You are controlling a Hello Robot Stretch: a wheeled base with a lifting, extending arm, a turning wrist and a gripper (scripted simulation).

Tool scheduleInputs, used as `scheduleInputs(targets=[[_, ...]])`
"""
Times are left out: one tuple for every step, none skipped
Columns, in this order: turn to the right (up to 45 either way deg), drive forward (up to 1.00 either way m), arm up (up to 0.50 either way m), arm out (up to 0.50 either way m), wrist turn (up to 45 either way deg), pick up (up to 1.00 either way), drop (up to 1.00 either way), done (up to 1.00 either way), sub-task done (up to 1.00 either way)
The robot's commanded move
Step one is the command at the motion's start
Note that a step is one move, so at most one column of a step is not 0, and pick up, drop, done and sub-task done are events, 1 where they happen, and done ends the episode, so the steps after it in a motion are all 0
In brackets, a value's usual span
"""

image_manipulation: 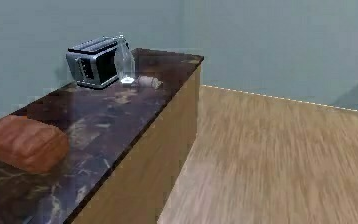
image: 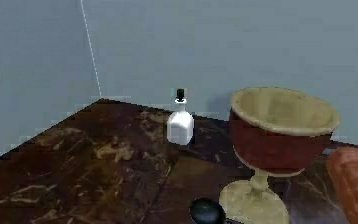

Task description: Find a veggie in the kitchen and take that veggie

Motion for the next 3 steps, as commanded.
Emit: scheduleInputs(targets=[[-45.0,0.0,0.0,0.0,0.0,0.0,0.0,0.0,0.0],[-45.0,0.0,0.0,0.0,0.0,0.0,0.0,0.0,0.0],[-45.0,0.0,0.0,0.0,0.0,0.0,0.0,0.0,0.0]])
